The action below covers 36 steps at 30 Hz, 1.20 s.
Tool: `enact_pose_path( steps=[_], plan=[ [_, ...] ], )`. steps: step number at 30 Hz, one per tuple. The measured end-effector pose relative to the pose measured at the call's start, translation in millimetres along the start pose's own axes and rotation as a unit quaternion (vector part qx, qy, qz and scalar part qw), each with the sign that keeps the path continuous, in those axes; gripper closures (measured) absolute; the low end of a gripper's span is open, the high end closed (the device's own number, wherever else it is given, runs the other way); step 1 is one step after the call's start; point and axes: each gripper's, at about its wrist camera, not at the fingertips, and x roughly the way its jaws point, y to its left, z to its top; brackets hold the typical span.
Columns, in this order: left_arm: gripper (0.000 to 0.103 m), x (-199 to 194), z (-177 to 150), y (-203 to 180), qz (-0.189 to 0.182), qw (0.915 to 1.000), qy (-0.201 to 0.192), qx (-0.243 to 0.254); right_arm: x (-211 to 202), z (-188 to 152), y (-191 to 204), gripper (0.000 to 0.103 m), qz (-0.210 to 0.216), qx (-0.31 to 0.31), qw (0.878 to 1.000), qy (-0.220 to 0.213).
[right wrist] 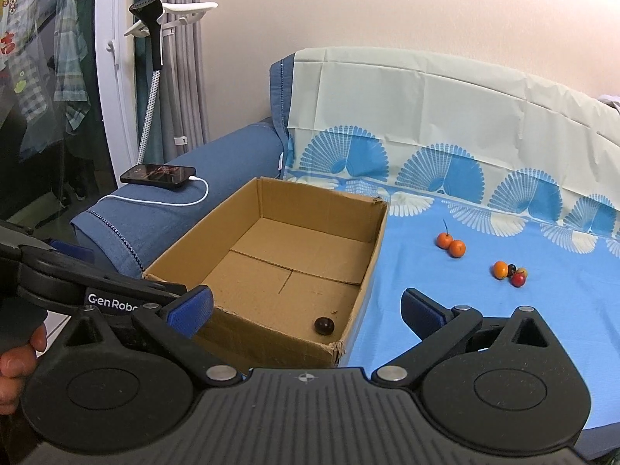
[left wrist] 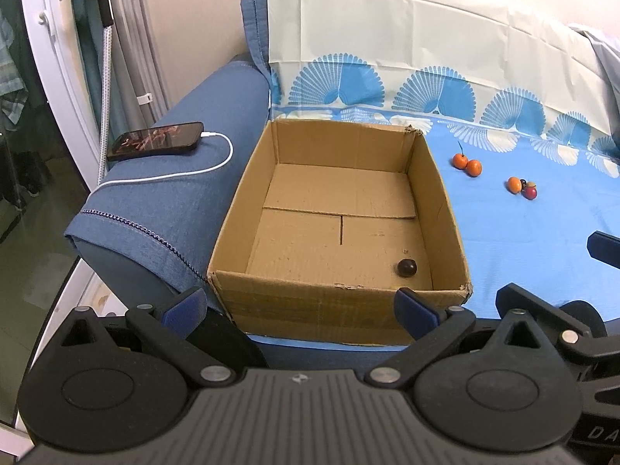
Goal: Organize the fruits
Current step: 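Lift both open tools out of the box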
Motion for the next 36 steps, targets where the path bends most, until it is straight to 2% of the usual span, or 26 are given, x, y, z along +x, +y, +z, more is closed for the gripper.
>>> enact_pose_path(
  steps=[36],
  plan=[
    [0.000, 23, -6, -3, -0.001, 0.9994, 0.034, 0.005, 23, -6, -1, 0.001, 0.008, 0.014, 0.999, 0.038]
  ],
)
